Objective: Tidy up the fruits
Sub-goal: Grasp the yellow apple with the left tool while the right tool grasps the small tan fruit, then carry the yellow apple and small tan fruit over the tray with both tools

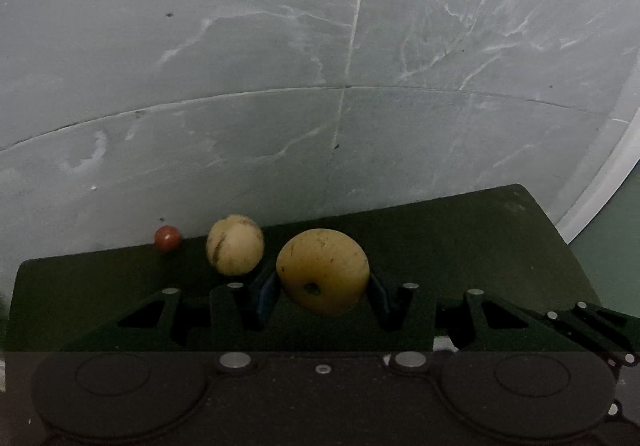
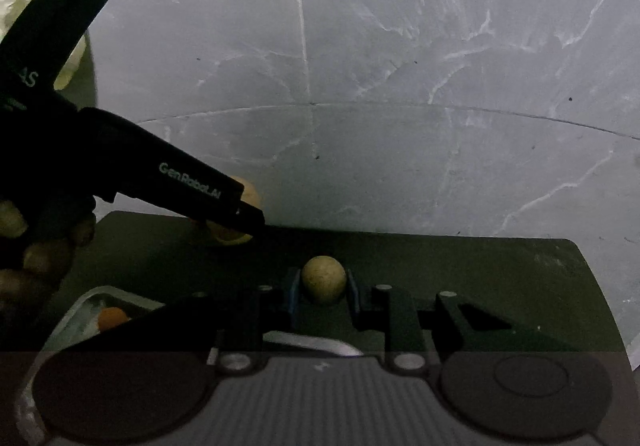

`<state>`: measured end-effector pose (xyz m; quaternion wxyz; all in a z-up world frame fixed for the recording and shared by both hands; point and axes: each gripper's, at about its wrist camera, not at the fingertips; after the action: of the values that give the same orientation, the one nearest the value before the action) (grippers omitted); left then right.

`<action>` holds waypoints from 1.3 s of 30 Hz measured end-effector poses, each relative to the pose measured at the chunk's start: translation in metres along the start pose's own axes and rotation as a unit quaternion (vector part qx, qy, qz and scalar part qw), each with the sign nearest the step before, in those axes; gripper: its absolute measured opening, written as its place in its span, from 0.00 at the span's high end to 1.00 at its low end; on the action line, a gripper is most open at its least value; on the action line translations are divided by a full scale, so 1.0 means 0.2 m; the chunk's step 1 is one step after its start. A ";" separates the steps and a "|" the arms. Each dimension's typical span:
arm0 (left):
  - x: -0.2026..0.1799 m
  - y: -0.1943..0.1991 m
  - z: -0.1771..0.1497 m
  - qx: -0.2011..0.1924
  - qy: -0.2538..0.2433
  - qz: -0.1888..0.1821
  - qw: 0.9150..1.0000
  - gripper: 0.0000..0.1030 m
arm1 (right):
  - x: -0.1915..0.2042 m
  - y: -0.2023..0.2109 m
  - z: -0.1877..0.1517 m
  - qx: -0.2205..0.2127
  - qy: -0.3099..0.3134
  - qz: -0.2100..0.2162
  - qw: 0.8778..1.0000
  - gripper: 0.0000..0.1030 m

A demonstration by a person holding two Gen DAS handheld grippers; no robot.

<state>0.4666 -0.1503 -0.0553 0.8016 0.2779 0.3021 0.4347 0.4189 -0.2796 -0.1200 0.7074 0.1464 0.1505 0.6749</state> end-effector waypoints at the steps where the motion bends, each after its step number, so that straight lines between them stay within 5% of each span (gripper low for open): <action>1: 0.00 0.03 -0.01 -0.001 -0.001 -0.002 1.000 0.52 | 0.02 0.02 -0.01 -0.001 0.000 -0.001 1.000 0.74; 21: 0.19 0.44 -0.36 0.016 -0.017 -0.031 0.999 0.52 | 0.40 0.34 -0.18 0.011 -0.005 -0.011 1.000 0.73; 39: 0.36 0.58 -0.61 0.028 0.007 -0.046 0.999 0.52 | 0.59 0.50 -0.33 0.053 0.001 -0.016 0.998 0.73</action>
<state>0.3485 -0.0127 -0.0718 0.8102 0.2828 0.3325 0.3913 0.3061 -0.1560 -0.1407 0.7091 0.1801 0.1892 0.6550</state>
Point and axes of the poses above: each gripper's, at about its wrist camera, not at the fingertips, and y roughly against the way its jaws point, x to its left, z to its top, and after that the axes turned 11 degrees about -z, right-handed
